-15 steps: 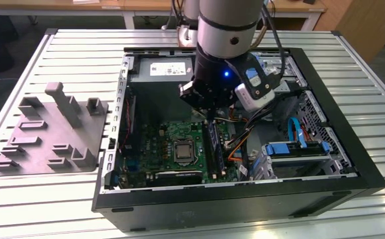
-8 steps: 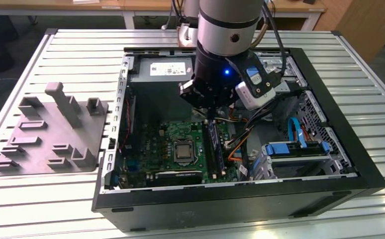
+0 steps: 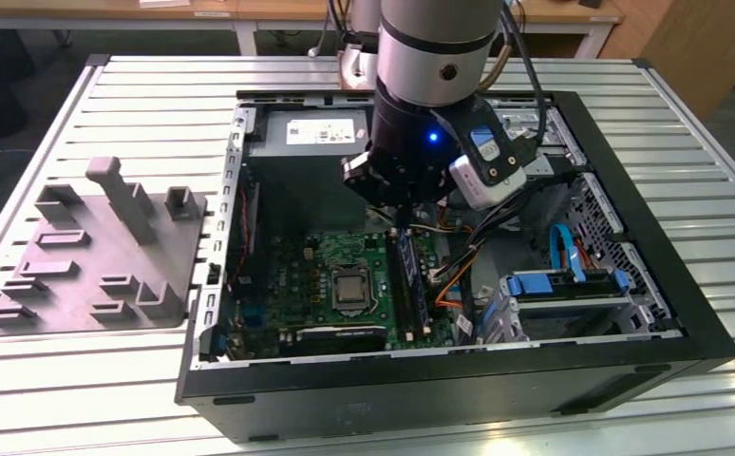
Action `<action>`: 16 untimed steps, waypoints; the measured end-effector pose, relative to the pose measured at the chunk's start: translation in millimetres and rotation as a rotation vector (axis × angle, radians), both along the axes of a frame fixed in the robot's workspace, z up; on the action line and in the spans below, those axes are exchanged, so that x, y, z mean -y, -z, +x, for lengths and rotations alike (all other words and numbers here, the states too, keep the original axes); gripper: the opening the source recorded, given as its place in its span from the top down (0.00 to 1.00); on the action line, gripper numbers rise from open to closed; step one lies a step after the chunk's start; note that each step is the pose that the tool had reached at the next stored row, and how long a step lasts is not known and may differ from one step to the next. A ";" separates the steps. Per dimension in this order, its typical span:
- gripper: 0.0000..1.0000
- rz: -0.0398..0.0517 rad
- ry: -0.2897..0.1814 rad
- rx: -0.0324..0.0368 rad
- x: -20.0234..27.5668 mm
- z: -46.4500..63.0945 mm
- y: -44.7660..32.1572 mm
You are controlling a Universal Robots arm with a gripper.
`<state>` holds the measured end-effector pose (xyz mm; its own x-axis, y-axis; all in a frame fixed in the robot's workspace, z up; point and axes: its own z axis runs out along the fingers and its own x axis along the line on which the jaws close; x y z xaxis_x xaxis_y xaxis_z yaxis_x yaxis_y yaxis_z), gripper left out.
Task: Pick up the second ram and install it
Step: 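Insert the second ram into the second slot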
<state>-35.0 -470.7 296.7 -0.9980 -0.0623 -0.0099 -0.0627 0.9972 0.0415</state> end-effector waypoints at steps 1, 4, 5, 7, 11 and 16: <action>0.89 0.0000 0.000 0.0001 0.0 0.0 -0.1; 0.89 -0.0001 0.005 0.0005 0.0 0.0 -0.4; 0.89 0.0000 0.005 0.0005 0.0 0.0 -0.4; 0.89 0.0000 0.005 0.0005 0.0 0.0 -0.4; 0.89 -0.0001 -0.019 0.0005 0.0 -0.1 -0.4; 0.89 -0.0001 0.026 0.0005 0.0 0.0 -0.8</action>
